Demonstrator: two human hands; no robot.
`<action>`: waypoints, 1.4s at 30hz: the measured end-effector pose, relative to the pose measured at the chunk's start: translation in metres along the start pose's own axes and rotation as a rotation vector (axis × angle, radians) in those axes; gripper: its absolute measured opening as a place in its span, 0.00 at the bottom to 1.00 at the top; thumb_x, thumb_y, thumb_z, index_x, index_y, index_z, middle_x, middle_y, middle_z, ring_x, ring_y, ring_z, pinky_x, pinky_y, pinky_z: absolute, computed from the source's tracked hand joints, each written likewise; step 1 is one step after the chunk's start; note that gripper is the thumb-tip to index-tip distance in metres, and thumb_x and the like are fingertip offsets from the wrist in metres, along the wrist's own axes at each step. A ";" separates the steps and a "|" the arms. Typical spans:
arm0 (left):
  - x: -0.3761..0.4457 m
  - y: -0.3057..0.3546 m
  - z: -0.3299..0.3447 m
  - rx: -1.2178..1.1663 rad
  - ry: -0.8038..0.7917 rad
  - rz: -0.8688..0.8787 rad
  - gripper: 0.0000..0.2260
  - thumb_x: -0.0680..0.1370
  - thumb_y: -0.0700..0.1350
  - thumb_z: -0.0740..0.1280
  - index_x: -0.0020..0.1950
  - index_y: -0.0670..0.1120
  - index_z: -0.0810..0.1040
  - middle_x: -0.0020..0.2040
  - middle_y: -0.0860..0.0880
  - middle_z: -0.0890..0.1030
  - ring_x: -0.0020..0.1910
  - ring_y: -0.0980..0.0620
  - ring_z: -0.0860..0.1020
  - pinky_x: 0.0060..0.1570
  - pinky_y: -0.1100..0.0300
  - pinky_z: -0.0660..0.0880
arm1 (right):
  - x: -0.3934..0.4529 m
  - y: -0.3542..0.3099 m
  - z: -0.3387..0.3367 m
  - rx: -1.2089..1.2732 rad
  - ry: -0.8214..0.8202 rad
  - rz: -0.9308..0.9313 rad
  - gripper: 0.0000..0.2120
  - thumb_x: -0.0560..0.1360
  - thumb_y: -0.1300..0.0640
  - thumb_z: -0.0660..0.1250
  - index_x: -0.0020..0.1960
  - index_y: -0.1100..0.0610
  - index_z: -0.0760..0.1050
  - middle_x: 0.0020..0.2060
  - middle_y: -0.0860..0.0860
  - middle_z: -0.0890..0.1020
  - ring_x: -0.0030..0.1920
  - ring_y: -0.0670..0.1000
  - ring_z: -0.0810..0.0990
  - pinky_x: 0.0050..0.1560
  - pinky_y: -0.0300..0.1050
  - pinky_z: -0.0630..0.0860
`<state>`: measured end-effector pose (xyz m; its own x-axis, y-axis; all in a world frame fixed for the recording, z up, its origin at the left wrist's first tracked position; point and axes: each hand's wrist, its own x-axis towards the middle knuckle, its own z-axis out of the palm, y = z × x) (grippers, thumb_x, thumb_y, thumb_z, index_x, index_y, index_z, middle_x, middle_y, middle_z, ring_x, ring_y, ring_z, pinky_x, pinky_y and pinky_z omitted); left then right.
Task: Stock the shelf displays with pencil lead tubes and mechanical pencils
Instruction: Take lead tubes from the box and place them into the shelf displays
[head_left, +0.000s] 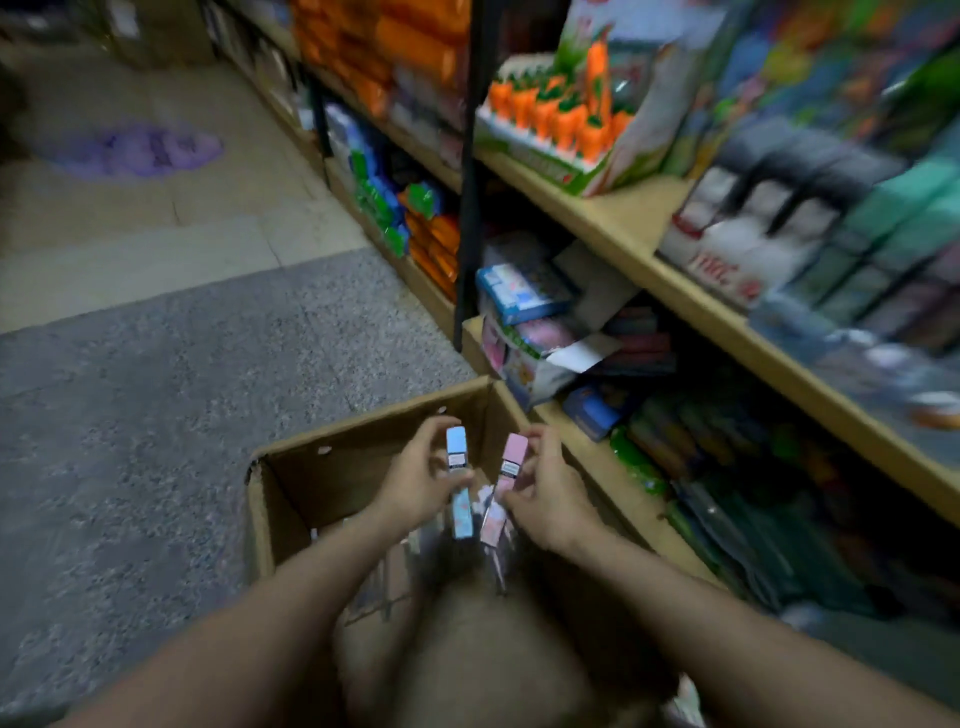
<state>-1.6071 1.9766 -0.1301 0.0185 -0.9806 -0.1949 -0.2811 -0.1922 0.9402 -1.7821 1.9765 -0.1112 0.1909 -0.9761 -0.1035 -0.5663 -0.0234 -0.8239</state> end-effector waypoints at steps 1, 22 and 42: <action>-0.002 0.024 -0.001 -0.020 -0.047 0.049 0.25 0.72 0.32 0.72 0.64 0.50 0.71 0.42 0.46 0.78 0.38 0.52 0.79 0.39 0.58 0.78 | -0.007 -0.014 -0.020 -0.016 0.023 -0.032 0.25 0.71 0.63 0.70 0.56 0.45 0.59 0.34 0.44 0.76 0.29 0.38 0.75 0.33 0.32 0.69; -0.057 0.287 0.078 -0.140 -0.513 0.685 0.21 0.76 0.41 0.71 0.60 0.64 0.72 0.48 0.43 0.83 0.47 0.48 0.84 0.39 0.59 0.80 | -0.162 -0.097 -0.319 -0.119 0.868 -0.179 0.28 0.68 0.57 0.78 0.47 0.35 0.61 0.42 0.46 0.78 0.37 0.43 0.83 0.40 0.48 0.82; -0.030 0.275 0.098 -0.364 -0.401 0.665 0.22 0.76 0.37 0.71 0.59 0.63 0.74 0.47 0.47 0.84 0.45 0.49 0.85 0.49 0.58 0.80 | -0.117 -0.069 -0.322 -0.555 0.806 -0.086 0.14 0.76 0.60 0.70 0.51 0.50 0.65 0.43 0.48 0.81 0.44 0.50 0.82 0.42 0.47 0.80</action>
<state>-1.7792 1.9570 0.1065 -0.4008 -0.8195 0.4096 0.2134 0.3513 0.9116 -2.0236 2.0223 0.1376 -0.2389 -0.8163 0.5259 -0.9117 0.0021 -0.4109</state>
